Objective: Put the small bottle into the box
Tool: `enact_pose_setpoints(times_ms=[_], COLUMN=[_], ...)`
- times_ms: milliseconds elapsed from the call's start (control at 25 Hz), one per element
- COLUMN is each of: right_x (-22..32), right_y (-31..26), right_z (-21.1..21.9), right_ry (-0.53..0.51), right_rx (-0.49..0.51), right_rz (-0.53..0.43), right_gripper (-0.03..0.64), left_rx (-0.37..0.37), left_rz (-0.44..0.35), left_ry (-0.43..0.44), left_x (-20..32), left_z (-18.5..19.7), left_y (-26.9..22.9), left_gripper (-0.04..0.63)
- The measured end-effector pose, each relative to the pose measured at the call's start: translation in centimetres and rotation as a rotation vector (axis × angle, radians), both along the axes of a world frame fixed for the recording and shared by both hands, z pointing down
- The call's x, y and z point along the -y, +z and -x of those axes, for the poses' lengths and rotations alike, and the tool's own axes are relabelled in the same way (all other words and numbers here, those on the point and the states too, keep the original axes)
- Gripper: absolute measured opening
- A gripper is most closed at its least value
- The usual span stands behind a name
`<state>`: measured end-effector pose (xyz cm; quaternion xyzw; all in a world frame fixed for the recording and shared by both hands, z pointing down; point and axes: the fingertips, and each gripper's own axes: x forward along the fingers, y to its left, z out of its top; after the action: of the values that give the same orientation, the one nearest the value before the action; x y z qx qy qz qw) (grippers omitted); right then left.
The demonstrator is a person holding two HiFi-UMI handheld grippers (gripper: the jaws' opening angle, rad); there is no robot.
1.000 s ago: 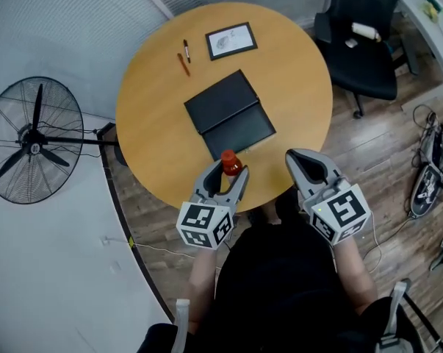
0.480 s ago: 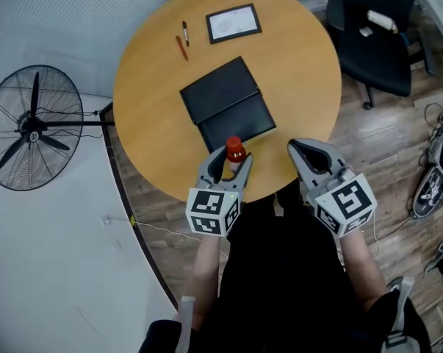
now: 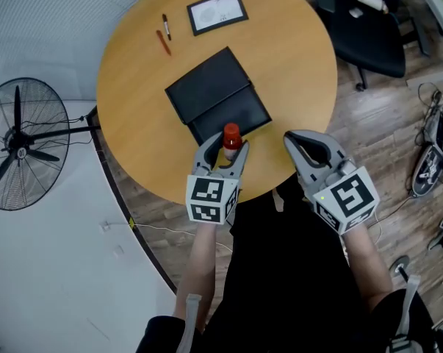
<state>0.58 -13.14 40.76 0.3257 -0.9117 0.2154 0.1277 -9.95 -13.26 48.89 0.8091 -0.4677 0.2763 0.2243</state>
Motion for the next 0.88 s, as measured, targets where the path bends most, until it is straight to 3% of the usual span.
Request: enact_pose_setpoints(times_ms=[160,600,880], right_x=[0.5,1.9,2.2], right_y=[0.5,2.4,3.1], right_z=[0.1,-0.1,-0.4], right_ry=[0.021,0.089,0.107], right_rx=[-0.019,-0.044,-0.067], right_rz=[0.005,0.048,0.067], right_gripper=[0.011,0.011,0.011], left_rx=[0.008,0.083,0.069], left_rz=[0.019,0.057,0.112], left_ry=[-0.003,0.094,0.113], left_x=[1.6,4.8,6.2], left_z=[0.5,0.0,-0.9], left_y=[1.1,5.1,8.0], left_gripper=[0.212,0.212,0.212])
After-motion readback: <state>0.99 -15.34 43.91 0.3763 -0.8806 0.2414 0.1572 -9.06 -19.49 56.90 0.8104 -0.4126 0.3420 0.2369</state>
